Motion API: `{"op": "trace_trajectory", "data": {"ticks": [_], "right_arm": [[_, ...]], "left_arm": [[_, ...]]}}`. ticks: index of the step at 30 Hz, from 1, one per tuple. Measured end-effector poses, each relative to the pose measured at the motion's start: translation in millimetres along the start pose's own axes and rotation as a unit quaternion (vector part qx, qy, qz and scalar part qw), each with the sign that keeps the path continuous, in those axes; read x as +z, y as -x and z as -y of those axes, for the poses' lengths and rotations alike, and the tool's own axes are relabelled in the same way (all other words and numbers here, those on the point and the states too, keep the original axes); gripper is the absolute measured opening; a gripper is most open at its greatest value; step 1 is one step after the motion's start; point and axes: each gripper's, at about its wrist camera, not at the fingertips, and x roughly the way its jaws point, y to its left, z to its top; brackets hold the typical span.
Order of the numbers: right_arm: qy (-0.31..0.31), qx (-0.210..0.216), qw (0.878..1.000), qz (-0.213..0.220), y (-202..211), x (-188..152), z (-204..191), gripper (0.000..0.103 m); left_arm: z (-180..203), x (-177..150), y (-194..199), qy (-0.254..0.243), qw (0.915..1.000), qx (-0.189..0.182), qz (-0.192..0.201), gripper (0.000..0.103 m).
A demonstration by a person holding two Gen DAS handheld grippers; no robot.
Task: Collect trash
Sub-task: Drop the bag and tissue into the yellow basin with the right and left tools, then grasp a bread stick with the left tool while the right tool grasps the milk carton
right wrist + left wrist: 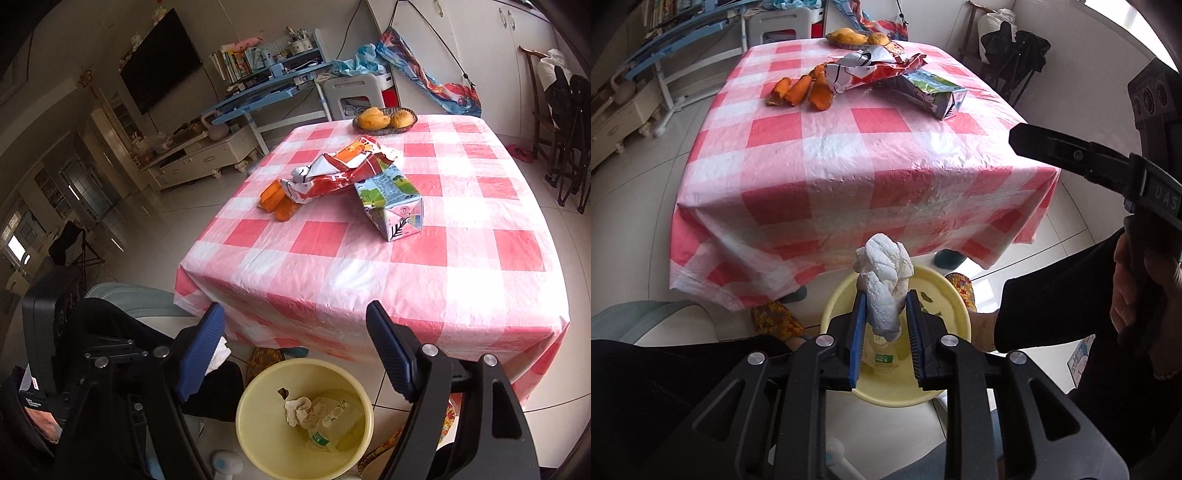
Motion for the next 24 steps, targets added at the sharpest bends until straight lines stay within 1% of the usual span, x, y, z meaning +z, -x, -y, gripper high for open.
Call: {"op": "trace_trajectory", "data": {"ticks": [2, 4, 5, 6, 8, 10, 11, 13, 15, 16, 17, 19, 22, 24], "right_arm": [[-0.001, -0.002, 1.000, 0.005, 1.8, 0.8, 1.2, 0.077], [-0.001, -0.005, 1.000, 0.008, 3.9, 2.1, 2.3, 0.080], [0.000, -0.008, 1.000, 0.010, 4.4, 3.2, 2.6, 0.082], [0.002, -0.010, 1.000, 0.011, 5.0, 5.0, 2.8, 0.082], [0.007, -0.014, 1.000, 0.014, 5.7, 10.0, 4.1, 0.083], [0.018, -0.023, 0.999, 0.015, 4.2, 16.7, 6.7, 0.084], [0.023, -0.028, 0.999, 0.015, 2.1, 20.0, 8.8, 0.084], [0.037, -0.040, 0.998, 0.012, -3.9, 28.7, 13.1, 0.084], [0.052, -0.053, 0.997, 0.007, -13.1, 38.8, 17.5, 0.084], [0.056, -0.057, 0.997, 0.003, -18.6, 44.3, 20.0, 0.084], [0.061, -0.062, 0.996, 0.001, -23.3, 48.6, 22.2, 0.084], [0.073, -0.076, 0.994, -0.004, -33.7, 58.5, 25.8, 0.084], [0.082, -0.088, 0.993, -0.006, -46.0, 70.6, 33.6, 0.084], [0.078, -0.090, 0.993, -0.009, -53.2, 75.8, 40.5, 0.084]], "left_arm": [[2.1, -2.6, 0.9, -0.007, 0.9999, -0.013, -0.008, 0.021], [10.7, -7.1, -2.3, -0.030, 0.9992, -0.008, -0.025, 0.029], [16.0, -9.6, -3.8, -0.045, 0.9984, -0.002, -0.035, 0.035], [19.5, -11.4, -3.7, -0.056, 0.9978, 0.007, -0.036, 0.039], [22.2, -10.3, 0.8, -0.067, 0.9972, 0.017, -0.028, 0.043], [18.6, -1.0, 9.3, -0.067, 0.9972, 0.032, -0.009, 0.045], [15.2, 6.4, 14.3, -0.067, 0.9966, 0.047, 0.004, 0.046], [2.6, 29.5, 23.3, -0.056, 0.9935, 0.092, 0.037, 0.050], [-16.2, 56.3, 29.0, -0.027, 0.9892, 0.128, 0.067, 0.052], [-28.4, 71.6, 30.2, -0.009, 0.9871, 0.137, 0.082, 0.052], [-39.2, 84.9, 29.1, 0.006, 0.9852, 0.145, 0.092, 0.052], [-60.8, 111.3, 19.4, 0.031, 0.9822, 0.158, 0.096, 0.052], [-85.8, 147.9, -4.3, 0.051, 0.9811, 0.164, 0.090, 0.052], [-95.4, 163.6, -18.5, 0.061, 0.9821, 0.157, 0.086, 0.052]]}}
